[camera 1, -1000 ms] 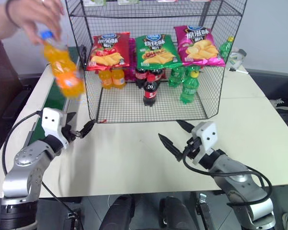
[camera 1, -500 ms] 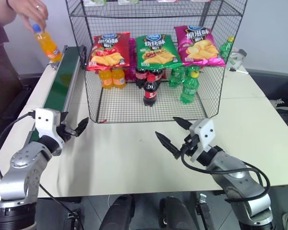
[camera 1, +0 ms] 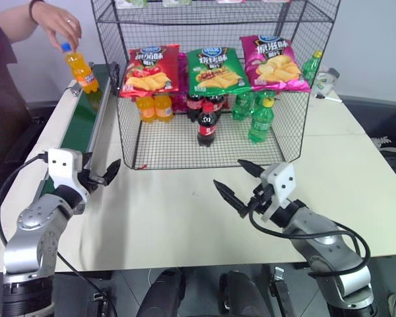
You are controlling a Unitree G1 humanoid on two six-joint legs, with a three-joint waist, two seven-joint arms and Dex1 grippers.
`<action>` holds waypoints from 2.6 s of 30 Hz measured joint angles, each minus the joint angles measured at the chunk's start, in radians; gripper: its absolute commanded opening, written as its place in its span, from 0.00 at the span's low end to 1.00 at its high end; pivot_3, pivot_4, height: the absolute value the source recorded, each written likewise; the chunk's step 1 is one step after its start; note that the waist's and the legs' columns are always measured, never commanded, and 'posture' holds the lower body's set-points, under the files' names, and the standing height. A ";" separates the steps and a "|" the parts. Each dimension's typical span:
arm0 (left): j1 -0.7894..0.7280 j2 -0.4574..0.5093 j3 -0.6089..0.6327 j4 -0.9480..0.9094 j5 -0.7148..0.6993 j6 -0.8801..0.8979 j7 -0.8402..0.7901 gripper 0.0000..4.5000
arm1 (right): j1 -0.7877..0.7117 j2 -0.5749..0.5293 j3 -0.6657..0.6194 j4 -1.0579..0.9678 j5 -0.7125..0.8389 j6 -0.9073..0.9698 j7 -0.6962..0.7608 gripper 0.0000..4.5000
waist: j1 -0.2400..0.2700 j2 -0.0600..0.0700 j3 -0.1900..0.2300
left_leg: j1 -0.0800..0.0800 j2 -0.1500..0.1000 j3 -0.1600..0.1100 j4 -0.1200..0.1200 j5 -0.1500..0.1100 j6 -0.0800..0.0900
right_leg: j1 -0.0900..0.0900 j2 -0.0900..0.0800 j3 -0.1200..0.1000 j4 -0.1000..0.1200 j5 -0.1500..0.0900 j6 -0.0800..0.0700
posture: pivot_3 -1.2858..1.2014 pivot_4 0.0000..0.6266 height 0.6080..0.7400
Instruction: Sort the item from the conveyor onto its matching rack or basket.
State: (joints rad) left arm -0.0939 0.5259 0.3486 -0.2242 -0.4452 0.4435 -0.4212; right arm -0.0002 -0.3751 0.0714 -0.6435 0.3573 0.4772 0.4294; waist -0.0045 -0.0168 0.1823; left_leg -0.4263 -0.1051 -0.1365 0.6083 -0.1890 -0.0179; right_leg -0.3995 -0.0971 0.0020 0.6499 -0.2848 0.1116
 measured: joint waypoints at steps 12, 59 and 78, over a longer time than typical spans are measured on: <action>-0.062 -0.039 0.120 0.152 0.084 -0.128 0.210 0.99 | -0.001 -0.001 0.000 0.000 0.000 -0.001 0.002 1.00 | 0.000 0.000 0.000 | 0.000 0.000 0.000 0.000 0.000 0.000 | 0.000 0.000 0.000 0.000 0.002 0.003 | 0.52 0.24 1.00; -0.016 -0.077 0.177 0.241 0.130 -0.301 0.226 0.99 | -0.048 0.005 0.011 0.041 -0.003 -0.003 0.018 1.00 | 0.016 0.000 0.000 | 0.000 0.000 0.000 0.001 0.000 0.000 | 0.000 0.000 0.000 0.000 0.001 0.002 | 0.52 0.24 1.00; -0.012 -0.076 0.190 0.195 0.101 -0.315 0.226 0.56 | -0.047 0.007 0.011 0.043 -0.002 -0.005 0.026 1.00 | 0.017 0.000 0.000 | 0.000 0.000 0.000 0.001 0.000 0.000 | 0.000 0.000 -0.001 0.000 0.001 0.001 | 0.52 0.24 1.00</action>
State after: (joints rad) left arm -0.1060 0.4497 0.5381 -0.0291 -0.3444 0.1287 -0.1956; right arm -0.0474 -0.3679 0.0825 -0.6004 0.3550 0.4725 0.4555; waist 0.0128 -0.0173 0.1820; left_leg -0.4262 -0.1051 -0.1365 0.6093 -0.1890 -0.0179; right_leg -0.3992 -0.0969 0.0013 0.6501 -0.2840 0.1129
